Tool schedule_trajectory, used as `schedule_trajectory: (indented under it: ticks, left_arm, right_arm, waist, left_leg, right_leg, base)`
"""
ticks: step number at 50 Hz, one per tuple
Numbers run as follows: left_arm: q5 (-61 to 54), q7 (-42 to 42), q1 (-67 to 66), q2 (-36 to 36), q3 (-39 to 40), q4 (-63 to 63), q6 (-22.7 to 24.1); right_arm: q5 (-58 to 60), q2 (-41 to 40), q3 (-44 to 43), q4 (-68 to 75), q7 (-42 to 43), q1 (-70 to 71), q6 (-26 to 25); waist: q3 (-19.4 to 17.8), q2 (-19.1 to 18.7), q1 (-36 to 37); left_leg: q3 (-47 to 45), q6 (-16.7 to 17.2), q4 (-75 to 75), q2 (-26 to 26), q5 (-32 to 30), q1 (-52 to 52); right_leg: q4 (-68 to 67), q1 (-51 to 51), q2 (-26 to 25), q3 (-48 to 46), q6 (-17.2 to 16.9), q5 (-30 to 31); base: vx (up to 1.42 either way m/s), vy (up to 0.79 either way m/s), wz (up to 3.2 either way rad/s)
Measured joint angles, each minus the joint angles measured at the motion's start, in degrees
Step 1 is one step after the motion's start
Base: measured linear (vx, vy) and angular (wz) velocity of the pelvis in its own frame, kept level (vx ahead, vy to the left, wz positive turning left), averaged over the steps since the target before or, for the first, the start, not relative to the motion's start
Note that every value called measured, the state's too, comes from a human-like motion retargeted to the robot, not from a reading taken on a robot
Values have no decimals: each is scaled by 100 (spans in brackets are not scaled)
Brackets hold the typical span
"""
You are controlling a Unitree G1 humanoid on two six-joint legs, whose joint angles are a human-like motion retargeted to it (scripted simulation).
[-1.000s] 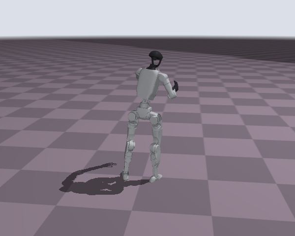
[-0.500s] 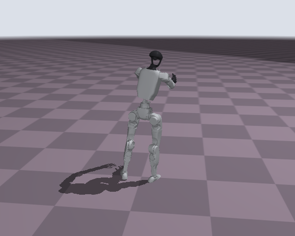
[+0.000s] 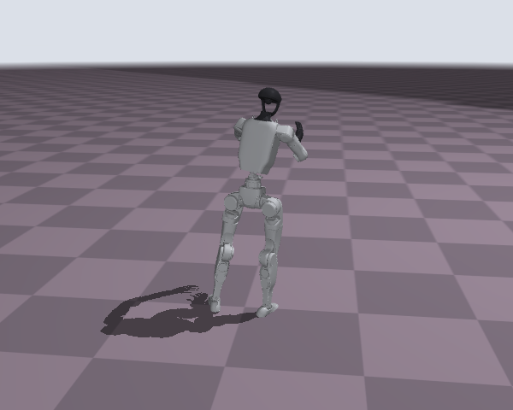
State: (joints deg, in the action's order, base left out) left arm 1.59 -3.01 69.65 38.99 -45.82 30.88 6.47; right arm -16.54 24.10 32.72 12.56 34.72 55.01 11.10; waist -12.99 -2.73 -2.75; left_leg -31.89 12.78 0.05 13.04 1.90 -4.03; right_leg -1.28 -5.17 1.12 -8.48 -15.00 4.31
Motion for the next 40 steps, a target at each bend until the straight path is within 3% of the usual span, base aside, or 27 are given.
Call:
schedule_trajectory:
  ticks: [2, 3, 4, 5, 7, 8, 10, 12, 15, 17, 18, 20, 23, 25, 26, 27, 28, 29, 30, 33, 35, 40]
  left_arm:
    - [12, -45, 116, -120, -163, 182, 67]
    - [-15, -154, 175, -168, -227, 292, 115]
    - [-21, -167, 226, -200, -282, 410, 133]
    - [-18, -133, 274, -226, -333, 534, 135]
    - [-124, -211, 337, -221, -370, 734, 111]
    - [-33, -67, 342, -196, -356, 817, 42]
    - [15, -70, 321, -115, -279, 900, -38]
    - [-71, -216, 290, 12, -199, 890, -87]
    - [-139, -335, 158, 233, 33, 706, -156]
    - [-138, -301, -9, 416, 278, 446, -179]
    - [-208, -258, -104, 522, 381, 278, -167]
    - [-290, -414, -290, 695, 601, -28, -134]
    - [-323, -418, -506, 823, 692, -306, -75]
    - [-94, -162, -553, 794, 661, -338, -112]
    - [-228, -262, -524, 720, 608, -309, -112]
    - [-268, -269, -495, 640, 550, -269, -128]
    - [-120, -91, -462, 548, 480, -206, -174]
    - [-150, -104, -396, 439, 409, -133, -192]
    - [-271, -212, -313, 321, 338, -55, -198]
    - [-23, -20, -106, 11, 81, 193, -209]
    - [-57, -72, 75, -151, -120, 398, -149]
    - [-50, -80, 386, -397, -489, 1025, 18]
  right_arm:
    - [438, -177, 415, 1317, 16, 1031, -341]
    - [888, -322, 584, 2064, 750, 1506, -572]
    - [1161, -458, 764, 2716, 885, 1880, -823]
    - [1345, -591, 950, 3320, 719, 2202, -1085]
    - [634, -934, 888, 3789, 810, 2333, -955]
    - [1323, -900, 1042, 3931, 241, 2342, -1440]
    - [1626, -870, 949, 3477, -145, 1979, -1590]
    - [889, -763, 675, 2132, 415, 1099, -965]
    - [742, -313, 449, 47, 491, -438, -416]
    - [1021, 75, 191, -1024, -187, -1461, -436]
    - [89, 114, -4, -1628, -868, -2061, -94]
    - [248, 216, -440, -2212, -198, -2843, 48]
    - [233, 271, -781, -2535, -332, -3214, 137]
    - [2183, 733, -848, -2220, -864, -2761, -589]
    - [1071, 483, -690, -2166, -384, -2482, -236]
    - [685, 400, -539, -1997, -187, -2126, -173]
    - [1755, 653, -400, -1593, -559, -1616, -688]
    - [1317, 571, -236, -1320, -389, -1183, -615]
    - [126, 321, -59, -1113, 52, -789, -247]
    - [1035, 488, 496, 209, -562, 607, -904]
    - [238, 248, 730, 1027, -317, 1289, -674]
    - [7, -203, 1182, 3325, -796, 2367, -808]
  waist:
    - [37, -8, 146]
    - [45, -5, 200]
    - [53, 3, 232]
    - [61, 15, 253]
    - [42, 45, 214]
    - [44, 71, 187]
    - [8, 104, 89]
    - [-60, 130, -62]
    - [-161, 163, -316]
    - [-220, 191, -526]
    - [-244, 203, -644]
    - [-294, 239, -860]
    - [-253, 277, -1052]
    - [-181, 289, -1059]
    - [-170, 261, -1037]
    - [-145, 238, -989]
    - [-94, 224, -890]
    - [-80, 185, -800]
    - [-84, 133, -715]
    - [-13, 31, -341]
    - [0, -27, -135]
    - [37, -6, 118]
  left_leg:
    - [-39, 1, 21, 17, -5, 4]
    - [-68, 18, 17, 25, -13, -7]
    - [-91, 25, 23, 33, -16, -12]
    - [-110, 25, 33, 42, -15, -15]
    - [-139, 42, 43, 64, -17, -37]
    - [-147, 11, 52, 59, -8, -43]
    - [-151, -23, 69, 70, 6, -66]
    - [-126, -23, 68, 86, 12, -100]
    - [-49, -32, 71, 109, 22, -112]
    - [41, -37, 73, 125, 21, -83]
    - [97, -24, 71, 137, 16, -58]
    - [192, 20, 24, 147, -11, -36]
    - [305, 30, -40, 142, -41, -3]
    - [368, -36, -76, 97, -49, 21]
    - [386, -28, -88, 89, -52, 16]
    - [397, -37, -92, 75, -51, 13]
    - [389, -78, -84, 53, -40, 17]
    - [379, -81, -73, 47, -32, 12]
    - [368, -66, -61, 49, -26, 3]
    - [287, -89, 3, 56, -5, 5]
    - [228, -52, 26, 85, -10, -2]
    - [151, 30, 18, 155, -61, 0]
  right_leg:
    - [57, 9, -24, 28, 0, 40]
    - [87, 19, -40, 42, 0, 59]
    - [108, 25, -52, 55, 0, 73]
    - [125, 29, -63, 69, 0, 84]
    - [151, 53, -91, 85, 0, 94]
    - [150, 55, -84, 100, 0, 88]
    - [145, 77, -93, 114, 0, 71]
    - [130, 116, -102, 91, 0, 35]
    - [83, 149, -108, 24, 0, -36]
    - [26, 143, -106, -54, 0, -96]
    - [-8, 133, -108, -106, 0, -126]
    - [-79, 117, -105, -204, 0, -186]
    - [-190, 71, -80, -302, 0, -254]
    - [-290, 19, -18, -334, 0, -303]
    - [-321, 18, -4, -348, 0, -317]
    - [-345, 13, 15, -349, 0, -325]
    - [-357, 0, 40, -326, 0, -324]
    - [-355, 5, 48, -310, 0, -317]
    - [-346, 20, 47, -299, 0, -308]
    - [-252, 37, 30, -212, 0, -240]
    - [-155, 68, -15, -172, 0, -176]
    - [30, 111, -124, -145, 0, -60]
  base:
    - [-2, -7, -15]
    - [-2, -7, -17]
    - [-1, -6, -18]
    - [0, -6, -15]
    - [0, -3, -7]
    - [0, 0, 0]
    - [0, 0, 0]
    - [0, 0, 0]
    - [3, -1, 15]
    - [4, -3, 36]
    - [4, -3, 44]
    - [4, -2, 45]
    - [3, 0, 35]
    - [2, 3, 25]
    - [1, 2, 19]
    - [0, 0, 0]
    - [0, 0, 0]
    - [0, 0, 0]
    - [0, 0, 0]
    - [-1, -2, -22]
    - [-1, -6, -23]
    - [-1, -7, -10]
